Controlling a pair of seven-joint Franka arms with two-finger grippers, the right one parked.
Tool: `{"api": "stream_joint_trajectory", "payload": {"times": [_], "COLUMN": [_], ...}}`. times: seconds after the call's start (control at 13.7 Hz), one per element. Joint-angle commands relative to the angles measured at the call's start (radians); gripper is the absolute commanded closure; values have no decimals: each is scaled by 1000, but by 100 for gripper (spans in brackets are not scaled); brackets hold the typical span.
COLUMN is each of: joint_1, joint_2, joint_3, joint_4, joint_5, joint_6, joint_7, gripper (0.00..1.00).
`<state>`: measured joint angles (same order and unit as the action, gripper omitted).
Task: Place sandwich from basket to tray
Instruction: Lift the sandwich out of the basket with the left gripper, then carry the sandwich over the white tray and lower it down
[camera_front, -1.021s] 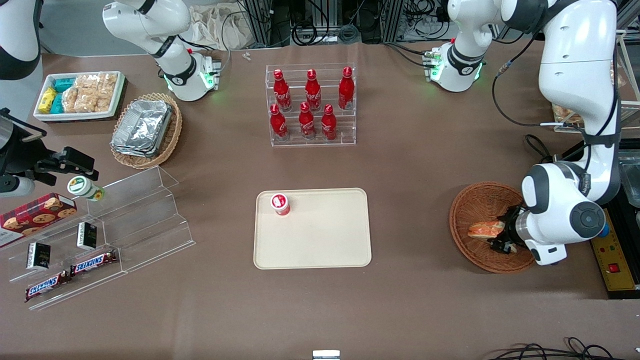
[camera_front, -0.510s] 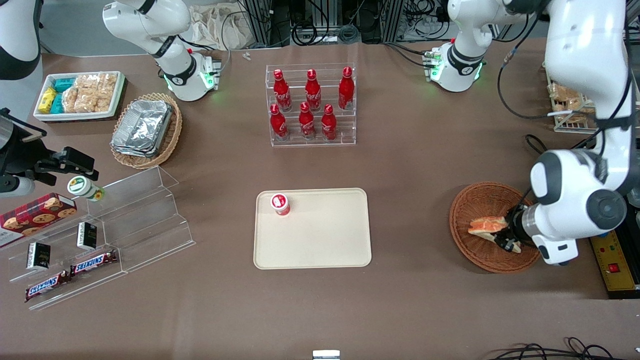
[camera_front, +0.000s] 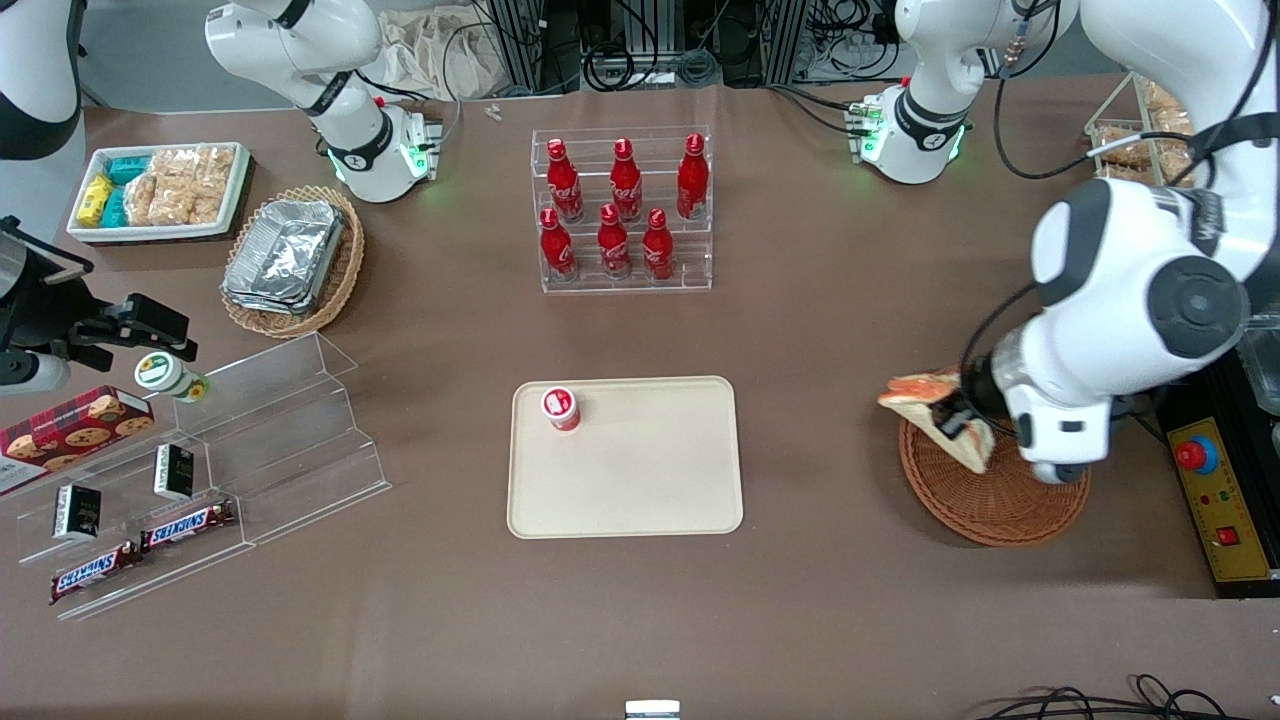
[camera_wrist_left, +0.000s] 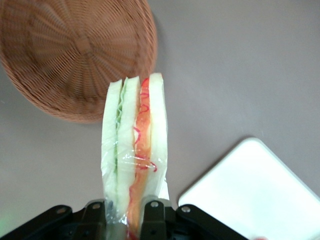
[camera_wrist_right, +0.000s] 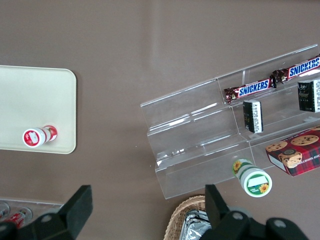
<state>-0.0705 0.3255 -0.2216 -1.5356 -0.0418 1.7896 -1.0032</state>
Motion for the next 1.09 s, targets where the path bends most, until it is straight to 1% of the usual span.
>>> {"api": "stream_joint_trajectory", "payload": {"times": [0.0,0.15,0.22,0.29,0.36,0.44,0.58,0.73,0.8,1.02], "joint_1": [-18,-95,-112,-141,-184,-213,-235,-285,-288,-293], "joint_2": [39,90,104,131,162,200,300,371,394,449], "joint_3": [-100,-104,-105,-105,-105,-104,-105,-102,-102,-102], "joint_4": [15,19,23,26,35,48,113,137,135,127], "joint_5": [20,52,62,65,101,150,216,276,298,307], "joint_6": [8,135,178,194,218,250,313,327,349,402], "joint_7": [14,18,41,123,238,305,331,327,324,325], "gripper": [100,100,100,100,100,100,100,100,100,100]}}
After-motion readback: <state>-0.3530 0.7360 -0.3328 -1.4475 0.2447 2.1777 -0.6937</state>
